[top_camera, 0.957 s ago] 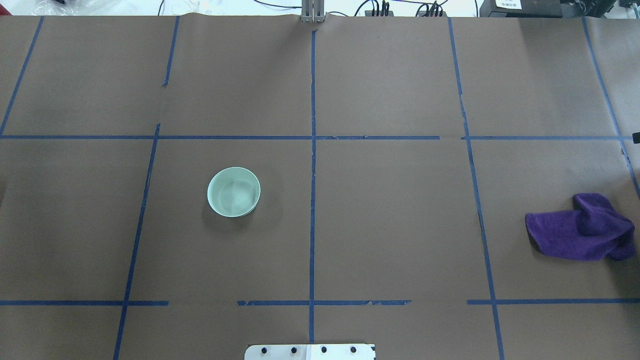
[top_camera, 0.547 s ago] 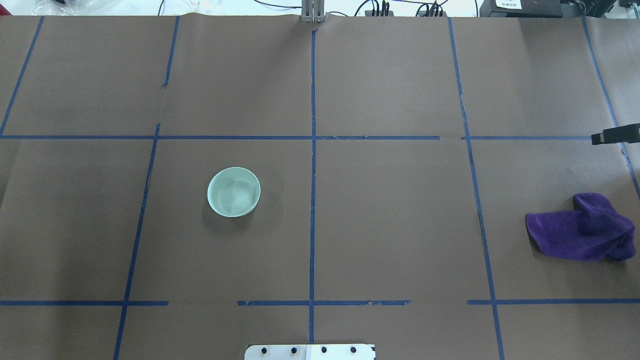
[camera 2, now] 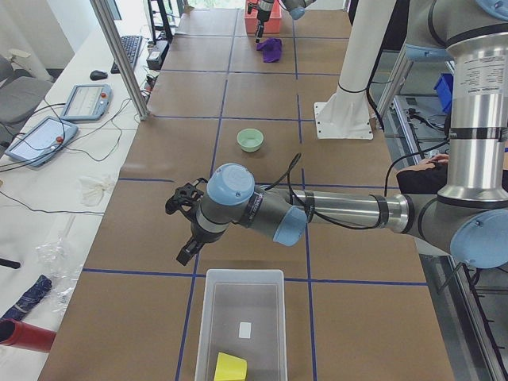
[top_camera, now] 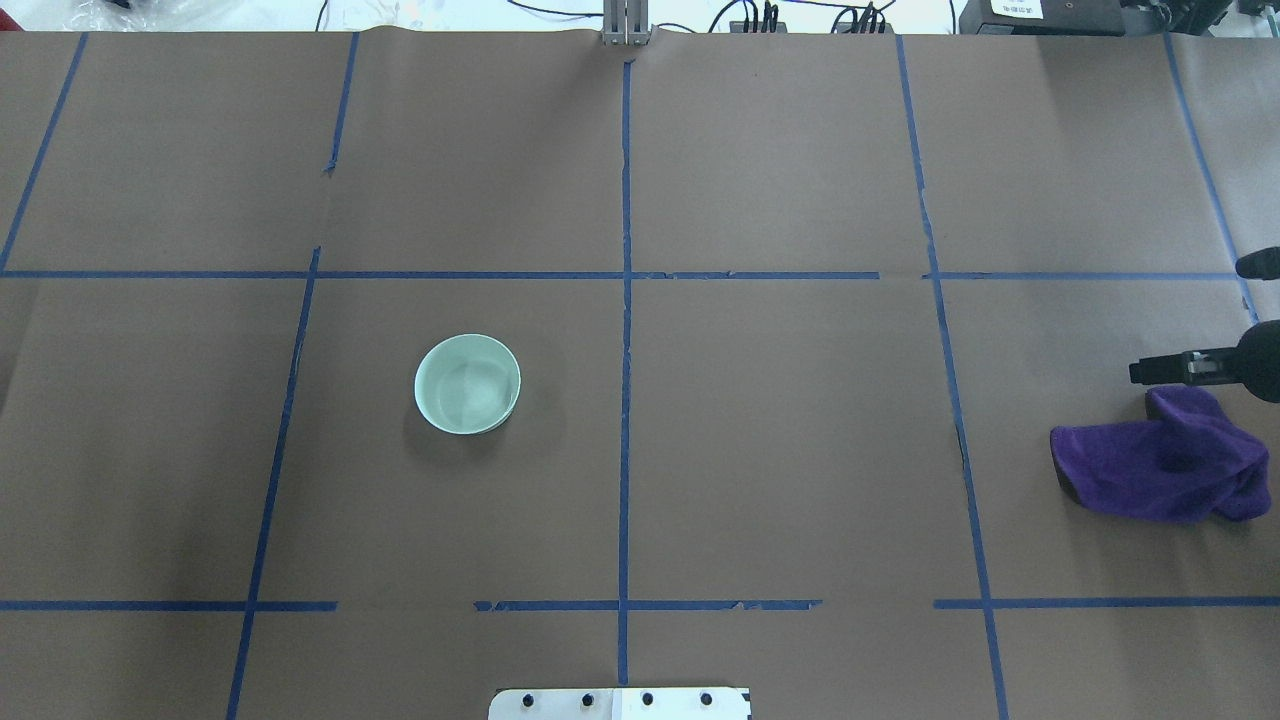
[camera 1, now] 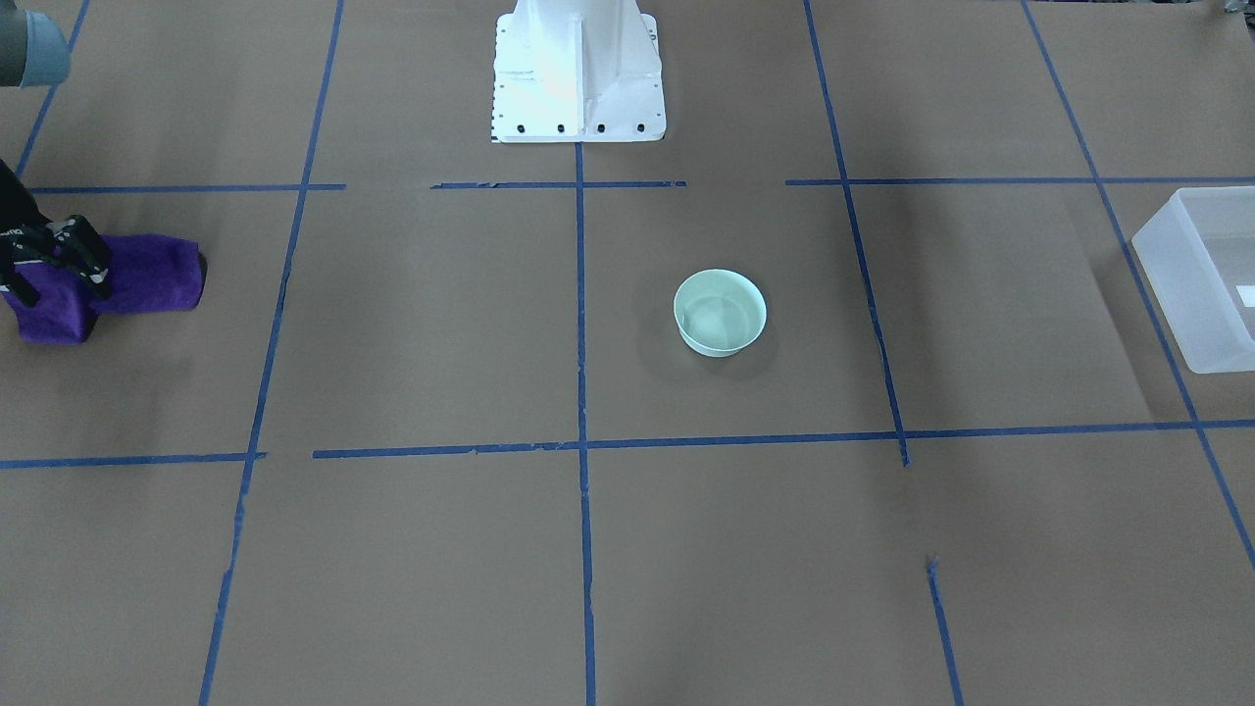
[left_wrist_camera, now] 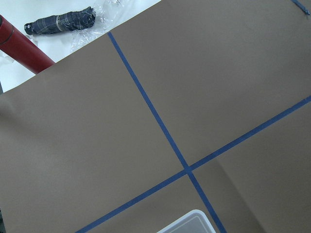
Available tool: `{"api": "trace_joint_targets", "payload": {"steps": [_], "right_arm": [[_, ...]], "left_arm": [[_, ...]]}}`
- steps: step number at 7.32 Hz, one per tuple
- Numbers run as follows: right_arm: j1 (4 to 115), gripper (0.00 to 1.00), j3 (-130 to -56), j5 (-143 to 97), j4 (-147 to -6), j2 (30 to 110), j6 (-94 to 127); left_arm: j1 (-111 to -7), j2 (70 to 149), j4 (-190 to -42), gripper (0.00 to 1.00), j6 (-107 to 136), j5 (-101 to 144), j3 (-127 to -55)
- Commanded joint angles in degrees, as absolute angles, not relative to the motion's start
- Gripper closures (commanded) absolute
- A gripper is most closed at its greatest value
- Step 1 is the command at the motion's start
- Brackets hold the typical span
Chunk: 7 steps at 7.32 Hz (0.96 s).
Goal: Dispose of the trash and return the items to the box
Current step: 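Reach the right gripper to the purple cloth and grasp it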
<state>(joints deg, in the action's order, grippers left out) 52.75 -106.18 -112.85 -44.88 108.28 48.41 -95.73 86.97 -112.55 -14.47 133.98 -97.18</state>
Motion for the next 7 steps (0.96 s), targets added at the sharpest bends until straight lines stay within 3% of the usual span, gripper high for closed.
{"api": "trace_joint_targets", "payload": {"steps": [1, 4, 5, 6, 7], "right_arm": [[51.2, 0.08, -106.2, -112.0, -42.0, 115.2, 40.8], [46.5, 0.13, -98.3, -111.2, -33.3, 114.4, 41.8], [46.4, 0.32, -96.3, -111.2, -30.7, 113.6, 42.4], [46.5, 0.99, -96.4, -111.4, -30.6, 113.6, 42.3], [46.8, 1.0, -98.2, -112.0, -30.8, 114.1, 42.2]], "left_arm": [[-95.4, 87.5, -112.8, 0.0, -13.7, 134.0, -97.4], [-95.0, 87.6, -113.8, 0.0, -13.7, 134.0, -97.4], [-95.0, 87.8, -113.8, 0.0, -13.7, 134.0, -97.5], [-95.0, 87.8, -113.8, 0.0, -13.8, 134.0, -97.5], [-94.9, 87.7, -115.0, 0.0, -13.8, 134.0, -97.4]]}}
